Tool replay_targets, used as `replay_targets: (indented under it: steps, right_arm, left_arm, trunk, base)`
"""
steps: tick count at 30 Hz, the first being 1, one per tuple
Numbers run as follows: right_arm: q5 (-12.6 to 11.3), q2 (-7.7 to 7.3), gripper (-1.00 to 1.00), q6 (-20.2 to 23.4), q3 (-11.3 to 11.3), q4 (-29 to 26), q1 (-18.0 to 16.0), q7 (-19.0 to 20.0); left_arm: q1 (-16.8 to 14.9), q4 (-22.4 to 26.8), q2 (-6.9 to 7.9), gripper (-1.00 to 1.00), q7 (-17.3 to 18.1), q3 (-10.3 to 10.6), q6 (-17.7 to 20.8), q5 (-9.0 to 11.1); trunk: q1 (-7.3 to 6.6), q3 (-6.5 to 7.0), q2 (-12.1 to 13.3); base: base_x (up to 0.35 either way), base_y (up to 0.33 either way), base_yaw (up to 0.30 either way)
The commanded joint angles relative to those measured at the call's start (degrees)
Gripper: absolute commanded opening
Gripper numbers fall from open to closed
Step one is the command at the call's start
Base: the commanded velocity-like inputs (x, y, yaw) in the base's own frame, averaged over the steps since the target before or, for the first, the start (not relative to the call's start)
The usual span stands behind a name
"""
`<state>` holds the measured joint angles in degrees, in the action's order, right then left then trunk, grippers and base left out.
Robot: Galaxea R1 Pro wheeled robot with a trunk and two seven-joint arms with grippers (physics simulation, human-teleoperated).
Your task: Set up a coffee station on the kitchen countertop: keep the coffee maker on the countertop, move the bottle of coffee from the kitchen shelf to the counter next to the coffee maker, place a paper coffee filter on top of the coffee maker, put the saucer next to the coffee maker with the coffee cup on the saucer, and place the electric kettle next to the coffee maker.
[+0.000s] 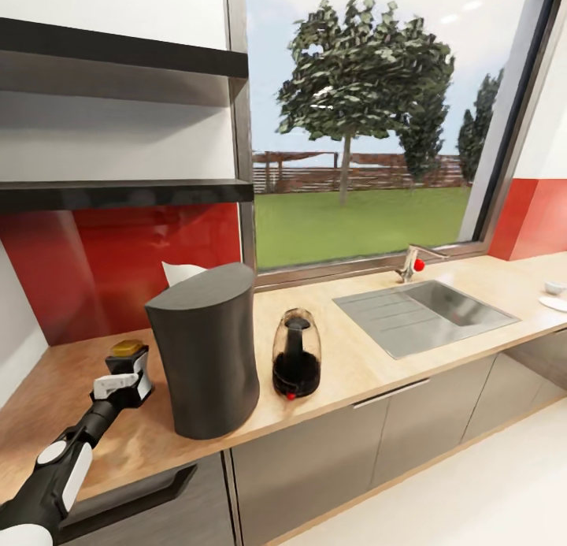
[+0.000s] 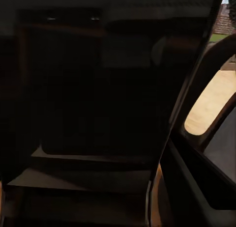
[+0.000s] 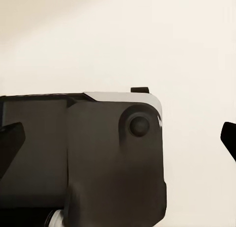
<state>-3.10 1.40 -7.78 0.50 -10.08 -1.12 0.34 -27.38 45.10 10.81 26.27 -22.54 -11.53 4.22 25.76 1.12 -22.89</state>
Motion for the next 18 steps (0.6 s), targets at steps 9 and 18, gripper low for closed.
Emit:
replay_targets:
  steps: [9, 18]
  right_arm:
    - [-0.33, 0.00, 1.00, -0.22, 0.06, 0.07, -0.02, 0.06]
    - [-0.33, 0.00, 1.00, -0.22, 0.11, 0.07, -0.02, 0.03]
  left_arm:
    - [-0.06, -2.01, 0.00, -1.00, 0.54, -0.14, -1.99, 0.35]
    - [-0.08, -5.60, 0.00, -1.00, 0.54, -0.07, -5.29, 0.37]
  trunk:
    - [0.03, -0.02, -0.03]
    - [0.03, -0.02, -0.03]
  base:
    - [0.101, 0.000, 0.000]
    - [0.002, 0.000, 0.000]
